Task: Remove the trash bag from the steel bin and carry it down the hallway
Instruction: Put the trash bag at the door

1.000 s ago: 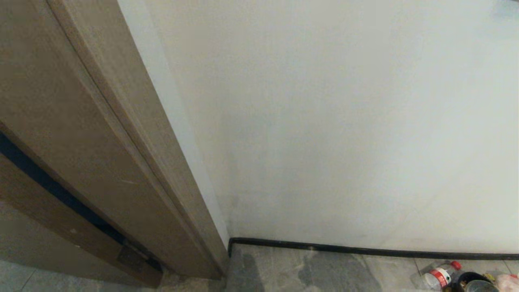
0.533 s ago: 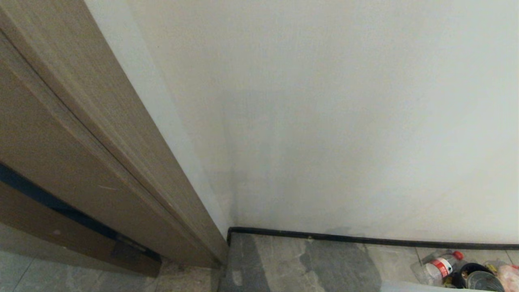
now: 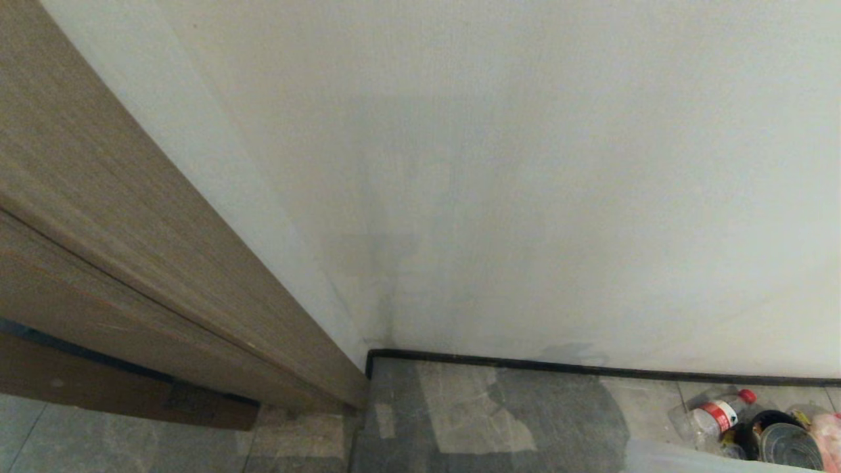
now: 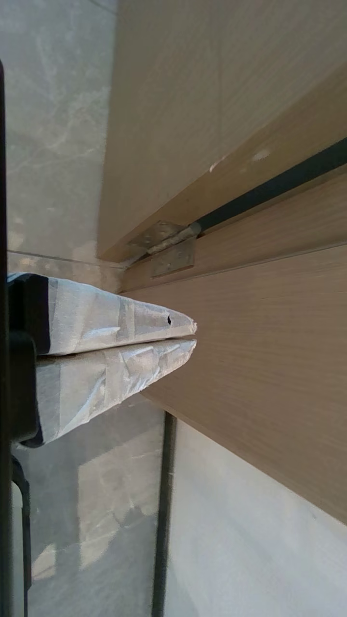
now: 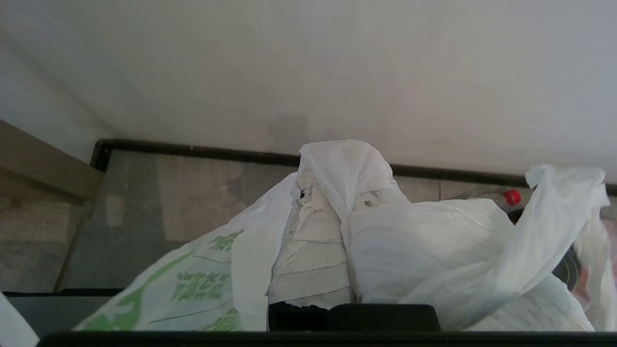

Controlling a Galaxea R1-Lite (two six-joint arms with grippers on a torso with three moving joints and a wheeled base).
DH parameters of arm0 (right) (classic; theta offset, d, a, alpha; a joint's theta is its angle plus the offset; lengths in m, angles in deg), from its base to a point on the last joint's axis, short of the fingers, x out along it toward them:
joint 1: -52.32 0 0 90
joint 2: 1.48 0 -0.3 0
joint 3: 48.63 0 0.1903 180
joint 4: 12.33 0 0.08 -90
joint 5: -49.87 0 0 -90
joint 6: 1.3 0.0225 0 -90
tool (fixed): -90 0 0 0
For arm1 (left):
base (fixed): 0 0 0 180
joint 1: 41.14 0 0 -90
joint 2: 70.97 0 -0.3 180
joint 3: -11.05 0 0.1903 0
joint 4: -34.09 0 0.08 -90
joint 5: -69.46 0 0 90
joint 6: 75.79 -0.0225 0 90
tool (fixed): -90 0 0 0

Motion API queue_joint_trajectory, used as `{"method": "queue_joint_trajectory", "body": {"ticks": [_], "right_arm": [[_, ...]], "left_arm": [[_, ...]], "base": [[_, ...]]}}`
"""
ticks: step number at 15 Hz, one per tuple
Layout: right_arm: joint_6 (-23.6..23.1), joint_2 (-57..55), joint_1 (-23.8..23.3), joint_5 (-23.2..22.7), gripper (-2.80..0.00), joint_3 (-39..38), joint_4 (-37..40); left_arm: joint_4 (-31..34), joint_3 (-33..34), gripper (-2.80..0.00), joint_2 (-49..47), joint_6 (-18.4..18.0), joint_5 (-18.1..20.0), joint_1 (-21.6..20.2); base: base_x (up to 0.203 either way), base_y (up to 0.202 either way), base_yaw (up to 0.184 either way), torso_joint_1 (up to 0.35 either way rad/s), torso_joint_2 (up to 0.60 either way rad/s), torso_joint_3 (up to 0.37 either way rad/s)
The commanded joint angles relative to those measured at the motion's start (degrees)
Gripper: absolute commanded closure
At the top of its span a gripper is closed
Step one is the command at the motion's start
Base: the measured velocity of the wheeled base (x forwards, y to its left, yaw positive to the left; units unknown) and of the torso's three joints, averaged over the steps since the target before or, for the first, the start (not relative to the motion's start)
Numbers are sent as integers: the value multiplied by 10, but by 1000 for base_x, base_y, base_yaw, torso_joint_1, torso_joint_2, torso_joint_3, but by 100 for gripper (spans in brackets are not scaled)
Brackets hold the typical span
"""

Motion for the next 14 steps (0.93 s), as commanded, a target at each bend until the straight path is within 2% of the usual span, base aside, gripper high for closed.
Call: {"method": "queue_joint_trajectory", "body": {"ticks": [1, 7, 10, 12, 14], "right_arm": [[-1, 0, 1, 0, 0, 0, 0], [-1, 0, 0, 1, 0, 0, 0], [-2, 0, 0, 3, 0, 8, -1], [-22, -9, 0, 1, 0, 78, 47], [-32, -39, 0, 0, 0, 191, 149]], "left_arm": [[0, 1, 0, 1, 0, 0, 0], [0, 1, 0, 1, 0, 0, -1], [0, 1, 0, 1, -1, 0, 0], [0, 1, 0, 1, -1, 0, 0], [0, 1, 0, 1, -1, 0, 0]], "base": [[0, 0, 0, 2, 2, -199], [0, 0, 0, 2, 4, -195], [0, 0, 0, 4, 3, -63], [0, 0, 0, 0, 0, 0], [0, 0, 0, 0, 0, 0]]}}
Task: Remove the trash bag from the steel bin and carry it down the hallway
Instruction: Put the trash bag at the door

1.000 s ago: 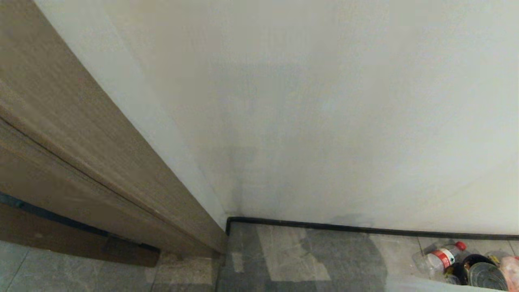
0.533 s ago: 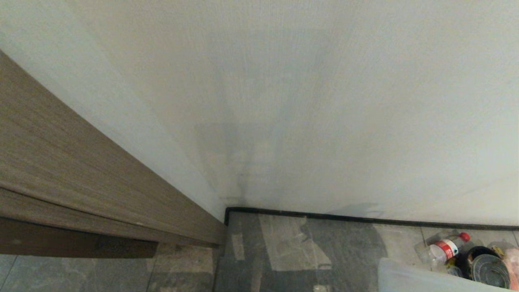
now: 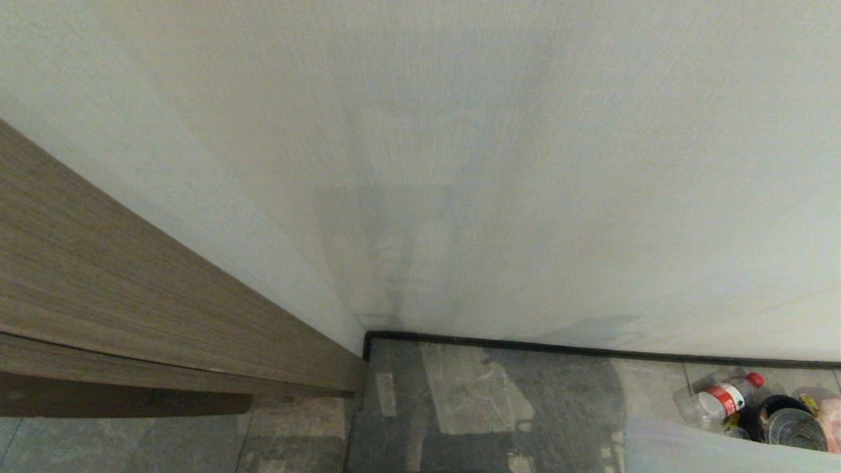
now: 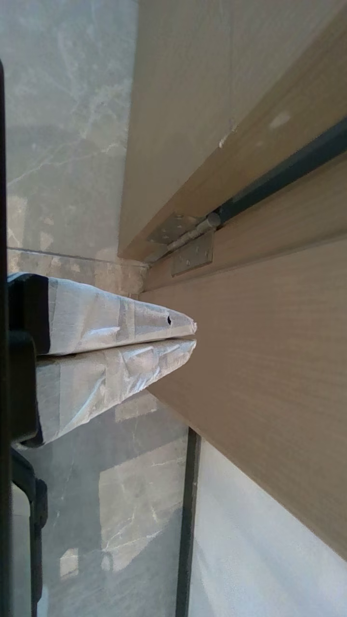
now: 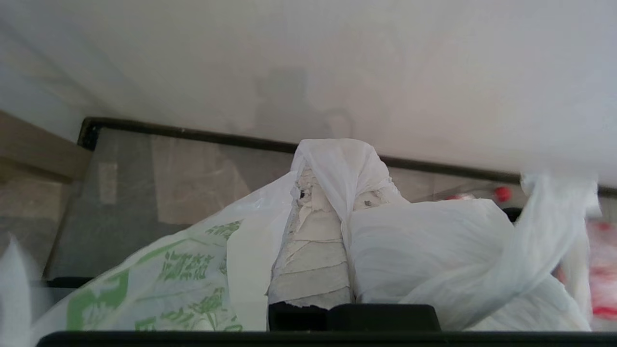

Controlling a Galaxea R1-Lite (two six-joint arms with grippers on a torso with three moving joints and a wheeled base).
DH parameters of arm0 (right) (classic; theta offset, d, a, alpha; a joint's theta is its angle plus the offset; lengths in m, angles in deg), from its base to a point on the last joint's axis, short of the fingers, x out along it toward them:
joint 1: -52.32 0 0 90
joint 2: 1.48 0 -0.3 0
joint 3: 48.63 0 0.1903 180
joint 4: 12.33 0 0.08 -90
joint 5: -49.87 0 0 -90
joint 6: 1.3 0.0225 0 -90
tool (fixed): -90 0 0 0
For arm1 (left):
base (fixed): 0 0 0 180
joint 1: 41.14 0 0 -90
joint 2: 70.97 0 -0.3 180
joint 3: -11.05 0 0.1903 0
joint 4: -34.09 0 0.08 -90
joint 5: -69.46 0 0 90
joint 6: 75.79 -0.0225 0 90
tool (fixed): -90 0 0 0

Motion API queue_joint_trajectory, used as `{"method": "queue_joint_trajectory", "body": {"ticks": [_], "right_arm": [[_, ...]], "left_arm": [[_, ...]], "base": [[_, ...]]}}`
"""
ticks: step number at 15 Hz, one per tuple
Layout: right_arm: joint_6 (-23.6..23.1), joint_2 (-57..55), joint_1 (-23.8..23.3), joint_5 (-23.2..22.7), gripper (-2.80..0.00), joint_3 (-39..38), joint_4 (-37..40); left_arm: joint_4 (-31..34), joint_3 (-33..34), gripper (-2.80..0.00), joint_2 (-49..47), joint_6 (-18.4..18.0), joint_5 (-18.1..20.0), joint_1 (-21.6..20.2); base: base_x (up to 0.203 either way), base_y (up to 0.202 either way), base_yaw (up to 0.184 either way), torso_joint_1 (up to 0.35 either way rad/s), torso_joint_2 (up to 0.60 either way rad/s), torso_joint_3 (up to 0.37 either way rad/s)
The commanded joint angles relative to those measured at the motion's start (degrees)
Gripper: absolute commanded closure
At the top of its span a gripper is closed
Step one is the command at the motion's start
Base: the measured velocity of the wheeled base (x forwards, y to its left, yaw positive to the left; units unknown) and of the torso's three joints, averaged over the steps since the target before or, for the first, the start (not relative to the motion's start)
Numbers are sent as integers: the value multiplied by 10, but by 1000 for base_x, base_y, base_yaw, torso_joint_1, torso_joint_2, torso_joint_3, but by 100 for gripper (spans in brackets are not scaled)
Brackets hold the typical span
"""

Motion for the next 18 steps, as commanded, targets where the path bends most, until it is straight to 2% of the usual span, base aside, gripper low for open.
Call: {"method": "queue_joint_trajectory", "body": {"ticks": [1, 6, 7, 8, 9, 10, 12, 14, 18], "right_arm": [[-5, -56, 0, -3, 0, 99, 92], [-27, -310, 0, -6, 0, 253, 259], [-43, -352, 0, 8, 0, 282, 313], [-67, -387, 0, 48, 0, 302, 363], [-89, -422, 1, 94, 0, 313, 397], [-101, -455, 1, 116, 0, 316, 413], [-111, -520, 1, 133, 0, 310, 419], [-114, -564, 1, 135, 0, 296, 387], [-111, -626, 1, 136, 0, 206, 193]], "left_arm": [[0, 1, 0, 1, 0, 0, 0], [0, 1, 0, 1, 0, 0, 0], [0, 1, 0, 1, 0, 0, 0], [0, 1, 0, 1, 0, 0, 0], [0, 1, 0, 1, 0, 0, 0], [0, 1, 0, 1, 0, 0, 0], [0, 0, 0, 1, 0, 0, 0], [0, 1, 0, 1, 0, 0, 0], [0, 1, 0, 1, 0, 0, 0]], "base": [[0, 0, 0, 0, 0, 0], [0, 0, 0, 0, 0, 0], [0, 0, 0, 0, 0, 0], [0, 0, 0, 0, 0, 0], [0, 0, 0, 0, 0, 0], [0, 0, 0, 0, 0, 0], [0, 0, 0, 0, 0, 0], [0, 0, 0, 0, 0, 0], [0, 0, 0, 0, 0, 0]]}}
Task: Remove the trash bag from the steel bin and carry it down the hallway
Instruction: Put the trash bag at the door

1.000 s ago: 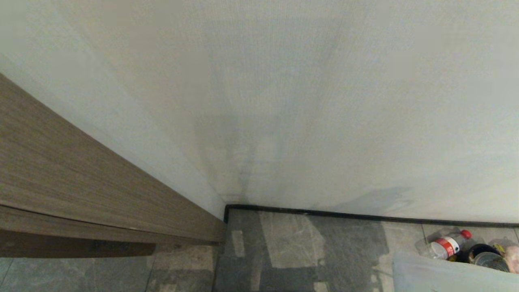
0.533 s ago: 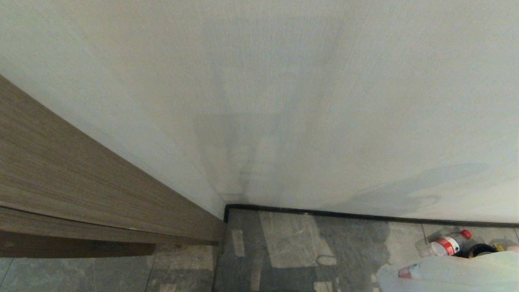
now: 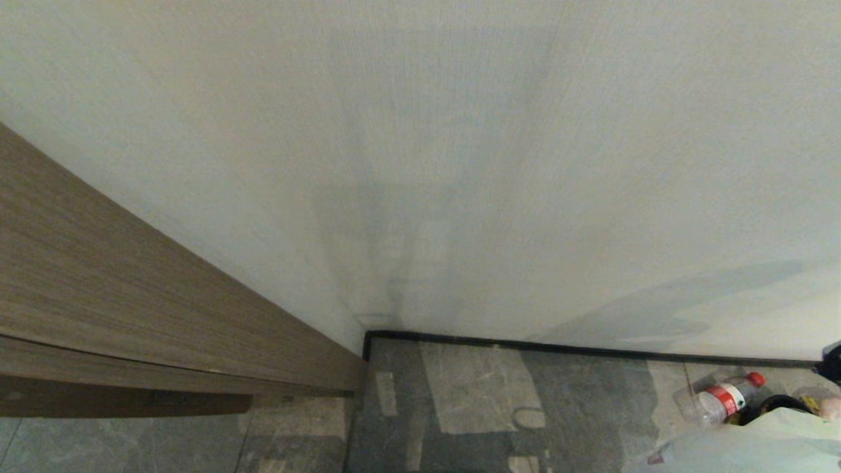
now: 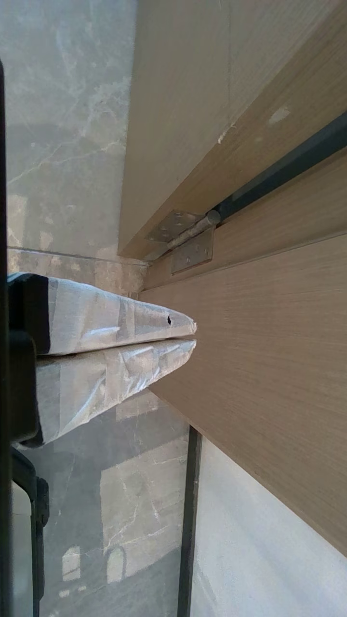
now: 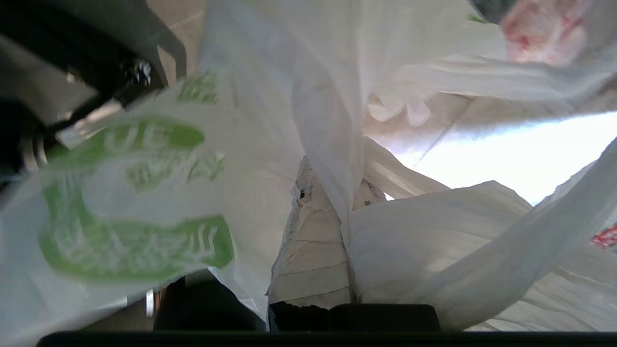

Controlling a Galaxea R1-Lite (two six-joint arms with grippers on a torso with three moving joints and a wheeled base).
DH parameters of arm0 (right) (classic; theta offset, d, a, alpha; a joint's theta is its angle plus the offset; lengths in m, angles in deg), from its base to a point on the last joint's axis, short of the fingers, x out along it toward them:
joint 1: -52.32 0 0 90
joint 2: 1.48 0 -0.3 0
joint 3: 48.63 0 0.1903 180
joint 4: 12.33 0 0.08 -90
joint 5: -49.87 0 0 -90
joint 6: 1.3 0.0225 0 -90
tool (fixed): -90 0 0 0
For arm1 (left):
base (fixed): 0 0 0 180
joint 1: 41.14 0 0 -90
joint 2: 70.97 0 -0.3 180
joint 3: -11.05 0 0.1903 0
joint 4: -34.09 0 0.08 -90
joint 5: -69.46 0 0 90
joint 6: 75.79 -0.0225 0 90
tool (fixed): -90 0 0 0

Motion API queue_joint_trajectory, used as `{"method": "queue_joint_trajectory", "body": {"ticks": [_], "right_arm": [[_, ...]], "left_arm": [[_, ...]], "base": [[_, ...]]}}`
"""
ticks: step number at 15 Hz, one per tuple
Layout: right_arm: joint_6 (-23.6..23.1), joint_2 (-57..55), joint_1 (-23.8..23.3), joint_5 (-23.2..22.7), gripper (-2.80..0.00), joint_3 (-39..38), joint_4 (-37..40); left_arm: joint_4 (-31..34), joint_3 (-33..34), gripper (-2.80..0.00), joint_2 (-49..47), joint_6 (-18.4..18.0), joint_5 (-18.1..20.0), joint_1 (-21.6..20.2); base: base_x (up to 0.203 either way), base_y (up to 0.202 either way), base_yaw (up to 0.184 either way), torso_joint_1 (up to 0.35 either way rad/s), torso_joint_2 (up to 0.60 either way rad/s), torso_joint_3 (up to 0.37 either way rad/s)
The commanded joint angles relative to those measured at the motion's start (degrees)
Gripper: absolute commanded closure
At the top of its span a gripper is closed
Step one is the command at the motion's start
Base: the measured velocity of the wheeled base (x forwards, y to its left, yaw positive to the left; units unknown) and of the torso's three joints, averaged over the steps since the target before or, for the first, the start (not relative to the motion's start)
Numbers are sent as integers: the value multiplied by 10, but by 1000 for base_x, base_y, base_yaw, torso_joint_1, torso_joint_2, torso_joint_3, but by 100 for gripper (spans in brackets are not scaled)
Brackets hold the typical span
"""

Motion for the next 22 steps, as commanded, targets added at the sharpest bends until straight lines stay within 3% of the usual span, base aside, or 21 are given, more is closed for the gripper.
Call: {"method": "queue_joint_trajectory", "body": {"ticks": [1, 7, 14, 15, 18, 22], "right_arm": [[0, -52, 0, 0, 0, -42, -93], [-2, -150, 2, -15, 0, -134, -334], [-1, -246, 31, -22, 0, -162, -504], [1, -246, 31, -24, -280, -158, -506], [5, -239, 33, -31, -280, -166, -529], [2, -157, 32, -33, -280, -171, -505]], "left_arm": [[0, 1, 0, 1, 0, 0, 0], [0, 1, 0, 1, 0, 0, 0], [0, 1, 0, 1, 0, 0, 0], [0, 1, 0, 1, 0, 0, 0], [0, 1, 0, 1, 0, 0, 0], [0, 1, 0, 1, 0, 0, 0]], "base": [[0, 0, 0, 0, 0, 0], [0, 0, 0, 0, 0, 0], [0, 0, 0, 0, 0, 0], [0, 0, 0, 0, 0, 0], [0, 0, 0, 0, 0, 0], [0, 0, 0, 0, 0, 0]]}}
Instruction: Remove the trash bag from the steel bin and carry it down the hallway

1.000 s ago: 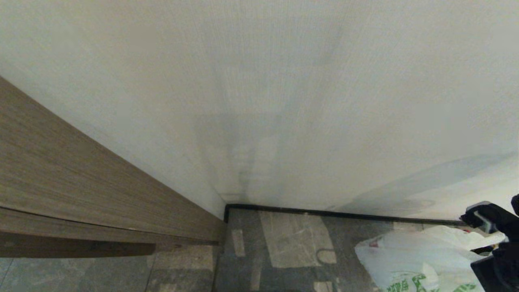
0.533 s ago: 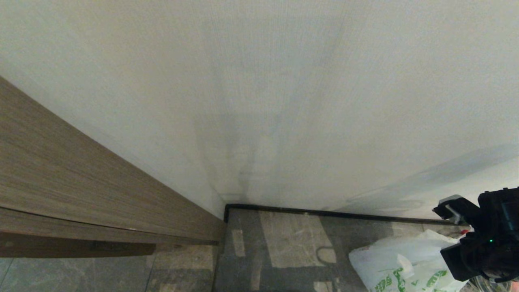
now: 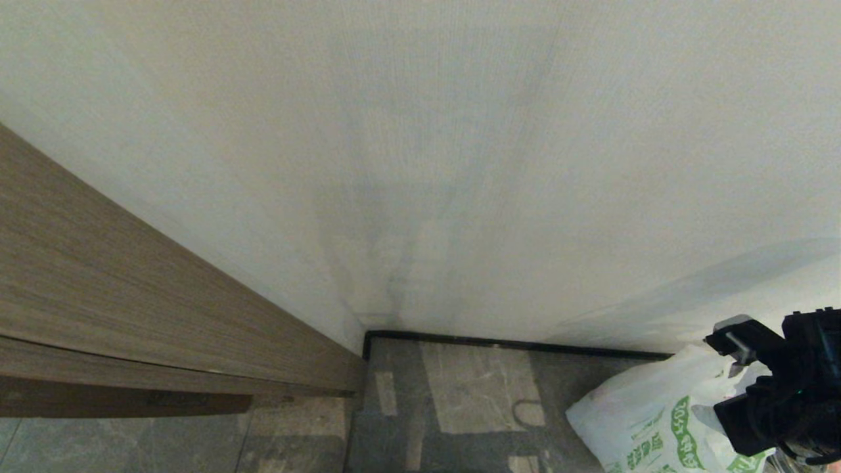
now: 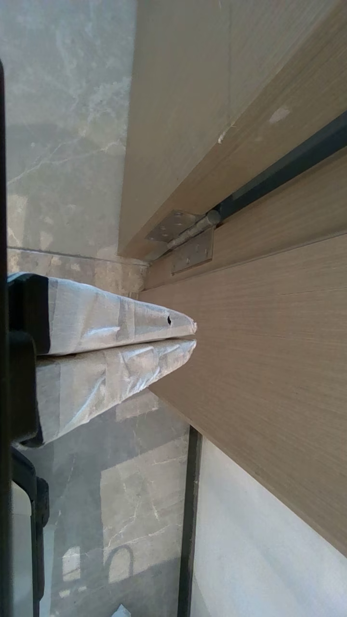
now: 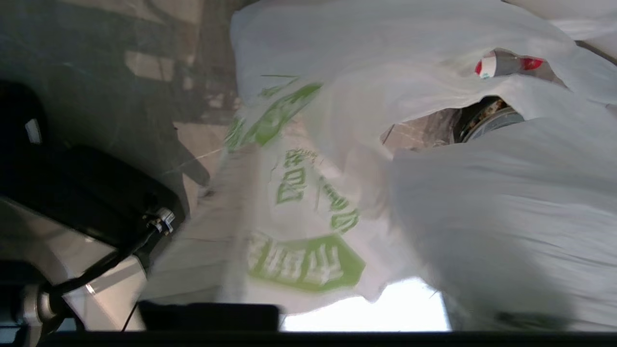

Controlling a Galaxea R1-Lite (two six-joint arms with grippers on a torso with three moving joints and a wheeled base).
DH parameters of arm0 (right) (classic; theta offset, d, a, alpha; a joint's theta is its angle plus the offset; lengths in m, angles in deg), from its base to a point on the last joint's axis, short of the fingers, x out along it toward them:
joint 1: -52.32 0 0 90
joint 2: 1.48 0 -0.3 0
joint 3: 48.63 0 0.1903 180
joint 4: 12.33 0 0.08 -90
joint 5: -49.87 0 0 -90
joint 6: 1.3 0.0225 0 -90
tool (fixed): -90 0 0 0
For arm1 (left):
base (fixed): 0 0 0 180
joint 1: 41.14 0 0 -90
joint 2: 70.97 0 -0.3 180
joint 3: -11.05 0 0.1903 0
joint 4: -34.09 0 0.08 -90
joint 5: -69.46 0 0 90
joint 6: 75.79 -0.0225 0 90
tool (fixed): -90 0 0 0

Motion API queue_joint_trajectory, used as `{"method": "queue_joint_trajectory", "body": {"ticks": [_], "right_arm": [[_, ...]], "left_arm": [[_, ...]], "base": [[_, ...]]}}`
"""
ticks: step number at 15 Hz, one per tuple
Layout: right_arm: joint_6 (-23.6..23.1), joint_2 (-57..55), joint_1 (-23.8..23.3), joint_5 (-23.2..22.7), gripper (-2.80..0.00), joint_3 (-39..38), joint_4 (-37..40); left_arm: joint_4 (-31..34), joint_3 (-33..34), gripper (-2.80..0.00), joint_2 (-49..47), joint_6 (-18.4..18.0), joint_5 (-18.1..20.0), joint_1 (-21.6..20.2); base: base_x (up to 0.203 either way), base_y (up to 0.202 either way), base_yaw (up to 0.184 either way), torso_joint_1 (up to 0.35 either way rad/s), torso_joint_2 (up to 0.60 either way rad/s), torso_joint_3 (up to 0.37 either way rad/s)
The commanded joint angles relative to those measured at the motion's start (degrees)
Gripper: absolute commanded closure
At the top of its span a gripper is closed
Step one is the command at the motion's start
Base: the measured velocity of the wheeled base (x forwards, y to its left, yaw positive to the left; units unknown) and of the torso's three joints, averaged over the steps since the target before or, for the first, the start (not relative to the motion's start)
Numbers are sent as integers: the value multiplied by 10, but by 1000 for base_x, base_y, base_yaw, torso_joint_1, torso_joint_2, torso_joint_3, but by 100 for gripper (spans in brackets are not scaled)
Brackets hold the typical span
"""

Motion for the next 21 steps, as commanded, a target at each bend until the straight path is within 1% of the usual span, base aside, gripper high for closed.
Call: {"method": "queue_joint_trajectory", "body": {"ticks": [1, 4, 7, 8, 10, 12, 14, 15, 16, 19, 21], "right_arm": [[-1, 76, -1, 2, -280, 0, 18], [0, 193, -7, 5, -280, 3, 83], [0, 304, -12, 9, -280, 5, 177], [0, 331, -18, 17, -280, 5, 201], [6, 365, -35, 57, -280, 6, 221], [20, 382, -38, 77, -280, 6, 227], [39, 392, -44, 108, -280, 2, 231], [51, 402, -48, 116, 0, 1, 231], [57, 418, -48, 118, 0, 0, 235], [62, 468, -49, 114, 0, -4, 281], [63, 527, -58, 104, 0, -8, 298]], "left_arm": [[0, 1, 0, 1, 0, 0, 0], [0, 1, 0, 1, 0, 0, 0], [0, 1, 0, 1, 0, 0, 0], [0, 1, 0, 1, 0, 0, 0], [0, 1, 0, 1, 0, 0, 0], [0, 1, 0, 1, 0, 0, 0], [0, 1, 0, 1, 0, 0, 0], [0, 1, 0, 1, 0, 0, 0], [0, 1, 0, 1, 0, 0, 0], [0, 1, 0, 1, 0, 0, 0], [0, 1, 0, 1, 0, 0, 0]], "base": [[0, 0, 0, 0, 0, 0], [0, 0, 0, 0, 0, 0], [0, 0, 0, 0, 0, 0], [0, 0, 0, 0, 0, 0], [0, 0, 0, 0, 0, 0], [0, 0, 0, 0, 0, 0], [0, 0, 0, 0, 0, 0], [0, 0, 0, 0, 0, 0], [0, 0, 0, 0, 0, 0], [0, 0, 0, 0, 0, 0], [0, 0, 0, 0, 0, 0]]}}
